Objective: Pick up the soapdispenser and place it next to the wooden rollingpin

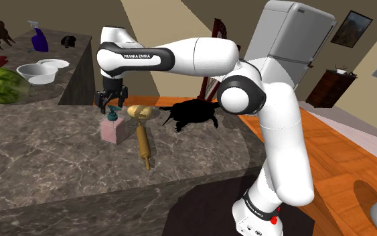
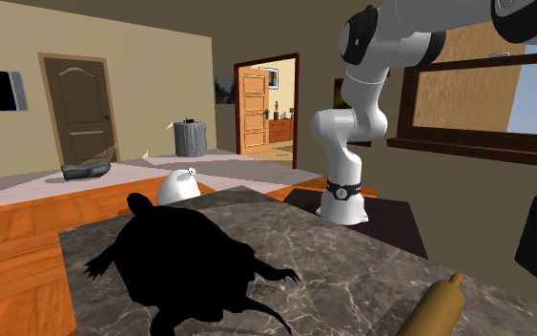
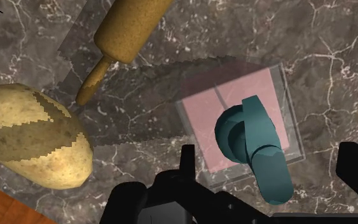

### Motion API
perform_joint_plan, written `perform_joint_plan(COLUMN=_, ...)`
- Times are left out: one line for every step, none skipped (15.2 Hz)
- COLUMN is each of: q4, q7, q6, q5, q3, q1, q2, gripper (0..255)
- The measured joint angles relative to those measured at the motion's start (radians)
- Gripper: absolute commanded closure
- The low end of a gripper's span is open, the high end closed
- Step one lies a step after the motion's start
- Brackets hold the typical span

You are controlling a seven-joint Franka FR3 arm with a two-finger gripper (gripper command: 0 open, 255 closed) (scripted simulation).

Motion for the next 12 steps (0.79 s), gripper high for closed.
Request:
perform_joint_plan(q4=0.0, q7=0.0, q6=0.0, q5=0.0, q3=0.0, q1=0.0, q2=0.0, gripper=0)
perform_joint_plan(q4=0.02, q7=-0.001, q6=-0.018, q5=0.0, q3=0.0, q1=-0.003, q2=0.003, gripper=0)
perform_joint_plan(q4=0.028, q7=0.002, q6=-0.036, q5=-0.001, q3=-0.001, q1=-0.002, q2=-0.008, gripper=0)
perform_joint_plan(q4=0.065, q7=0.003, q6=-0.067, q5=-0.002, q3=-0.001, q1=-0.004, q2=-0.004, gripper=0)
perform_joint_plan(q4=0.096, q7=0.005, q6=-0.098, q5=-0.002, q3=-0.001, q1=-0.006, q2=-0.003, gripper=0)
perform_joint_plan(q4=0.1, q7=0.005, q6=-0.109, q5=-0.003, q3=-0.002, q1=-0.007, q2=-0.01, gripper=0)
perform_joint_plan(q4=0.105, q7=0.005, q6=-0.114, q5=-0.003, q3=-0.002, q1=-0.007, q2=-0.011, gripper=0)
perform_joint_plan(q4=0.108, q7=0.005, q6=-0.118, q5=-0.003, q3=-0.002, q1=-0.007, q2=-0.01, gripper=0)
perform_joint_plan(q4=0.109, q7=0.005, q6=-0.119, q5=-0.003, q3=-0.002, q1=-0.007, q2=-0.011, gripper=0)
perform_joint_plan(q4=0.109, q7=0.005, q6=-0.119, q5=-0.003, q3=-0.002, q1=-0.007, q2=-0.011, gripper=0)
perform_joint_plan(q4=0.109, q7=0.005, q6=-0.12, q5=-0.003, q3=-0.002, q1=-0.007, q2=-0.011, gripper=0)
perform_joint_plan(q4=0.109, q7=0.005, q6=-0.12, q5=-0.003, q3=-0.002, q1=-0.007, q2=-0.011, gripper=0)
